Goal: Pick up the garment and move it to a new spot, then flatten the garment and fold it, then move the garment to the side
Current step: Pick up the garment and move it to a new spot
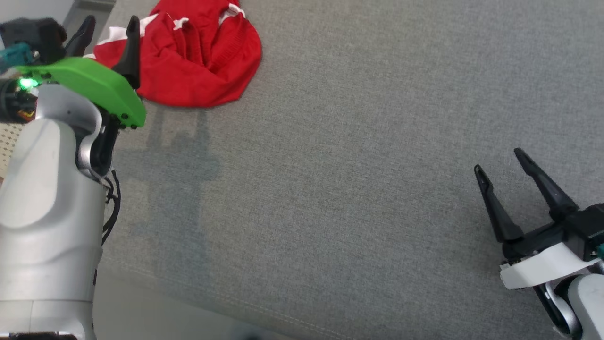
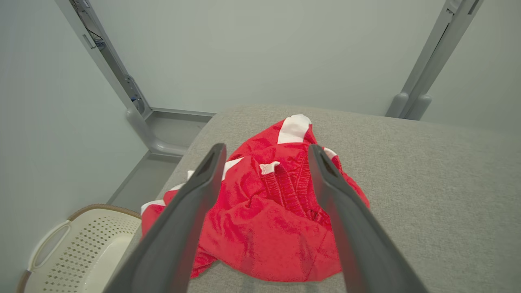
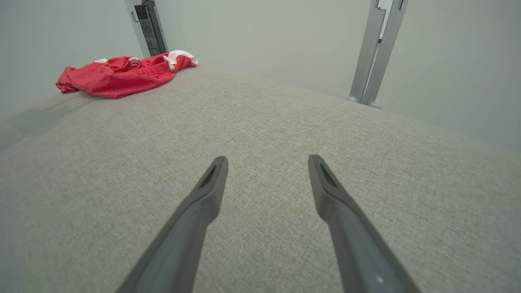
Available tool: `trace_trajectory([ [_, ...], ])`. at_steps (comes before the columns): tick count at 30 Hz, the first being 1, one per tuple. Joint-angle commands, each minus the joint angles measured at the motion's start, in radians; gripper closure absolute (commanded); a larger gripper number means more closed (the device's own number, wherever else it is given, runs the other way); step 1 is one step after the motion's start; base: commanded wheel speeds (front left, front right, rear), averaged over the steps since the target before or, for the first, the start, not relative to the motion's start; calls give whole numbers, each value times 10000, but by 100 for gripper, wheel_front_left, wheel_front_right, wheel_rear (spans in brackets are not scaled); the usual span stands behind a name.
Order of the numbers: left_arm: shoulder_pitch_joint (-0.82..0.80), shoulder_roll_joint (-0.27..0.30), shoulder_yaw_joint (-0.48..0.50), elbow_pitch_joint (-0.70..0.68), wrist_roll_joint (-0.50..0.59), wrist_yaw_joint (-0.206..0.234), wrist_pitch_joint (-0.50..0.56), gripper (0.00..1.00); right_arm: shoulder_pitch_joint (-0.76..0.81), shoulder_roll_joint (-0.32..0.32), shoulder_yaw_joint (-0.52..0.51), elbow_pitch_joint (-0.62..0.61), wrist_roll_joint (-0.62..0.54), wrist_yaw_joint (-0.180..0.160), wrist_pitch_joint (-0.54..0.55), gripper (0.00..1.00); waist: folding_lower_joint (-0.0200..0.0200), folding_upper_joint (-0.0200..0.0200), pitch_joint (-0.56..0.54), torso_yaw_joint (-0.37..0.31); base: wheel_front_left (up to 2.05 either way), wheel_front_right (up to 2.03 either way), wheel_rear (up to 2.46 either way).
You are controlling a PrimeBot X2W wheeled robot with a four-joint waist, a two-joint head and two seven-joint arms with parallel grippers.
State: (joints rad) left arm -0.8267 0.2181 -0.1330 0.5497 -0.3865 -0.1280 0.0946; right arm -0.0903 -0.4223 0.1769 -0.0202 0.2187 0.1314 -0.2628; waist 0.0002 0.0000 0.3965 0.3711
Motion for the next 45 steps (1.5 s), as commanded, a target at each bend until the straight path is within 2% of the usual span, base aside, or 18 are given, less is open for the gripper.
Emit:
trace_trajectory([
  [1, -588, 72, -266, 352, -464, -26, 438, 0, -185, -159, -189, -185, -75, -16, -24, 0, -2, 0, 1343, -374, 0, 0, 0],
  [7, -2162, 238, -732, 2001, -2183, -16, 1757, 0, -272, -394, -582, -734, -226, -16, -24, 0, -2, 0, 2235, -659, 0, 0, 0],
  [12, -2838, 288, -1064, 3302, -2745, -16, 2386, 0, -251, -188, -886, -870, -307, -18, 0, 0, -2, 0, 2629, -901, 0, 0, 0],
  [17, -3017, 438, -1547, 4205, -2584, -15, 2286, 0, -155, 4, -898, -864, -392, -21, 14, 0, -2, 0, 2832, -1041, 0, 0, 0],
  [24, -2675, 119, -2017, 5698, -2563, 0, 1837, 0, -331, 109, -746, -688, -291, -26, 62, 0, -2, 0, 2908, -1219, 0, 0, 0],
  [25, -2652, 88, -2027, 5808, -2620, -1, 1751, 23, -345, 108, -735, -670, -279, -27, 62, 0, -2, 0, 2903, -1238, 0, 0, 0],
  [27, -2595, 21, -2067, 5947, -2718, -1, 1531, 87, -346, 112, -744, -623, -262, -27, 62, 0, -2, 0, 2870, -1264, 0, 0, 0],
  [28, -2533, -44, -2083, 5929, -2812, -2, 1459, 100, -337, 122, -757, -597, -265, -27, 62, 0, -2, 0, 2839, -1270, 0, 0, 0],
  [31, -2352, 137, -2261, 5653, -3026, -4, 949, 100, -318, 178, -729, -509, -236, -27, 62, 0, -2, 0, 2687, -1282, 0, 0, 0],
  [40, -1742, 1138, -3243, 3648, -3422, -13, -2366, 100, -683, 853, -353, -357, -126, -15, -1, 0, -2, 0, 1362, -1580, 0, 0, 0],
  [45, -1189, 1731, -3802, 2606, -3532, -14, -3121, 100, -855, 1345, -108, -99, -64, -17, -13, 0, -2, 0, 388, -2016, 0, 0, 0],
])
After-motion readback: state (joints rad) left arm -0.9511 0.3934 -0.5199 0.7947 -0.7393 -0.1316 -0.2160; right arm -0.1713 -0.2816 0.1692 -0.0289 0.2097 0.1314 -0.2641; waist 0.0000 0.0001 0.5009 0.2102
